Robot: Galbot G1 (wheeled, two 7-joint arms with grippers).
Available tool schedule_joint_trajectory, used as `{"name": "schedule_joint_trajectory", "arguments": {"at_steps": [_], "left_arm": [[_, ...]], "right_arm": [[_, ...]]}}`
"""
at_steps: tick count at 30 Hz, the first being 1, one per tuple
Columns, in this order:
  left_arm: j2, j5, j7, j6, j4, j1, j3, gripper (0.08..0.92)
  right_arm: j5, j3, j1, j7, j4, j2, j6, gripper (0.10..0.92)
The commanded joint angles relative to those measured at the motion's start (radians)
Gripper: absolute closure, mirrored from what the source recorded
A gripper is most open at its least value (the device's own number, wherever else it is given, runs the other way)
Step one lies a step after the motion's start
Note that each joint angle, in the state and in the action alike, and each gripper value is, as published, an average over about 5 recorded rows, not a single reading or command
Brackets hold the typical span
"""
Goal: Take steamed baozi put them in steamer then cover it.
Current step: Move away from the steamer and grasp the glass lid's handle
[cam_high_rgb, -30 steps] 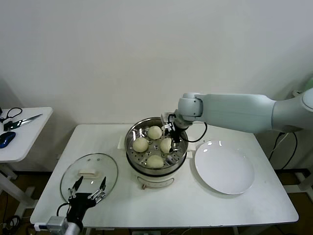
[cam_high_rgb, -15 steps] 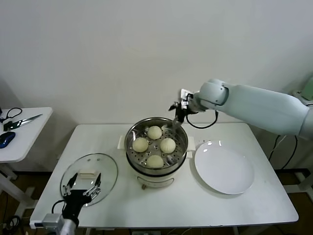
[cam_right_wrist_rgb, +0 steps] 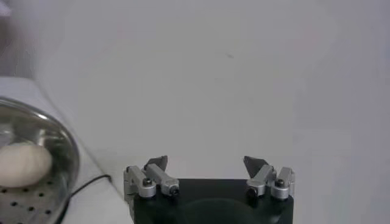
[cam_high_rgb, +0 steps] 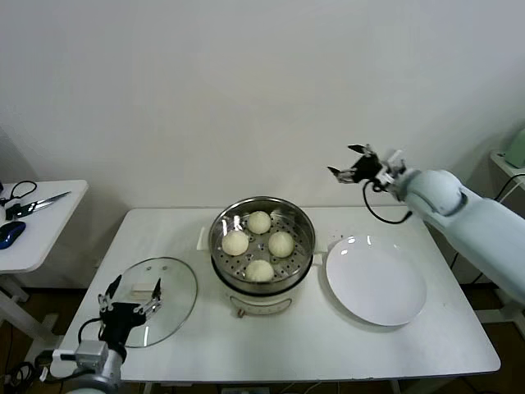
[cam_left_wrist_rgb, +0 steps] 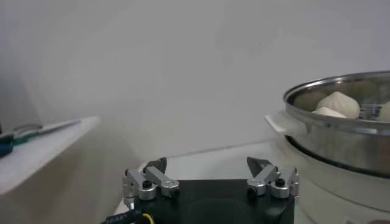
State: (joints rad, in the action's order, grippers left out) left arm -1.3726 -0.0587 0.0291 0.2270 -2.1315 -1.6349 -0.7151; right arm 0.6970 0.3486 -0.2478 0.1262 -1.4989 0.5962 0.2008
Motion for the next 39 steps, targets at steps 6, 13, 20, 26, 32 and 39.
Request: {"name": "schedule_joint_trajectory", "arguments": {"at_steps": [6,13,20,26,32,39], "left_arm": [[0.057,0.131,-0.017,-0.061,0.049,0.054,-0.005,0.177],[0.068,0.222,-0.028,-0.147,0.083,0.059,-0.008,0.177],[0.159,0.569,-0.119,-0.195,0.111,0.041,-0.013,0.177],[0.214,1.038,-0.229,-0.215,0.175,-0.010,-0.005,0.177],[0.145,1.380,-0.383,-0.201,0.348,-0.001,0.007,0.177],[0.103,1.407,-0.418,-0.188,0.520,0.042,0.042,0.177]], "right_arm": [[-0.128,-1.034,-1.098,-0.039,-0.169,0.167,-0.314,0.203],[-0.264,-1.083,-1.253,-0.027,-0.172,0.398,-0.465,0.203],[-0.321,-1.054,-1.304,-0.052,-0.150,0.554,-0.543,0.203],[-0.351,-1.032,-1.323,-0.072,-0.155,0.643,-0.571,0.203],[-0.362,-1.023,-1.330,-0.079,-0.154,0.662,-0.577,0.203],[-0.360,-1.029,-1.330,-0.090,-0.154,0.664,-0.574,0.203]]}}
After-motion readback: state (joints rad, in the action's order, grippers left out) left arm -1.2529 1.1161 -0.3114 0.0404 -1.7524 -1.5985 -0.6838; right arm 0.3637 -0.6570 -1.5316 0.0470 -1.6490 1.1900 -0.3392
